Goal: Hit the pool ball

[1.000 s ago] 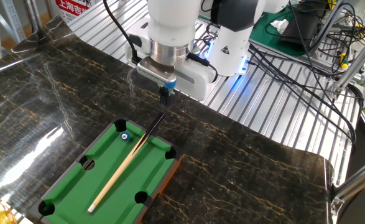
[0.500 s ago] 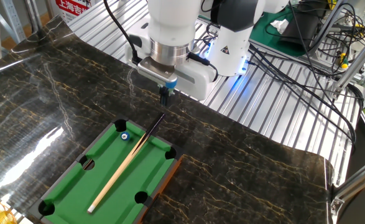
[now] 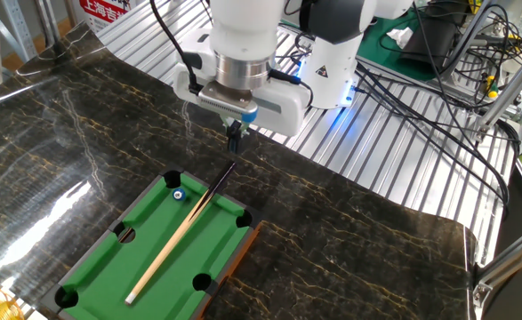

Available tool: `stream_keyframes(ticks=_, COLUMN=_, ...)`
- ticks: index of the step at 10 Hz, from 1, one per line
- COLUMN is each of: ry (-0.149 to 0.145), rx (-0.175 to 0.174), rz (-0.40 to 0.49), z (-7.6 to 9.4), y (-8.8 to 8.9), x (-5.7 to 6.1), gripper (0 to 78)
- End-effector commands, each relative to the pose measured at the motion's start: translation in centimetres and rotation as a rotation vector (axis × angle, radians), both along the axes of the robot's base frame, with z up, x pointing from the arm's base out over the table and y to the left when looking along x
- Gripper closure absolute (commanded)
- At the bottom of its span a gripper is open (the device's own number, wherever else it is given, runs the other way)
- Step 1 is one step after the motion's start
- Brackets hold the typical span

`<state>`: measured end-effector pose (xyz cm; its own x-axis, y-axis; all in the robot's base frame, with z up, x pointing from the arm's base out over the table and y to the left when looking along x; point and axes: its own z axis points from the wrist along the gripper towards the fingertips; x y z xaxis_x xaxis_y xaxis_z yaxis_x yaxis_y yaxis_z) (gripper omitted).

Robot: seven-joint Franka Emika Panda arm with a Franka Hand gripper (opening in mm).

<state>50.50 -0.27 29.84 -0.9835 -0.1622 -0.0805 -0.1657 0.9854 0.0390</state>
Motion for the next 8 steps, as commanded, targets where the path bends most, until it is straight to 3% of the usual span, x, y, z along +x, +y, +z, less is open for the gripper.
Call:
stream_keyframes(ticks=1, ry=-0.004, rx=-0.001, rz=0.003, z=0.15, y=-0.02, x=0.08, gripper=77.6)
stream_keyframes(ticks=8, ry=0.000, rx=-0.006, rz=0.002, z=0.10, y=-0.11, x=0.11, gripper=77.6)
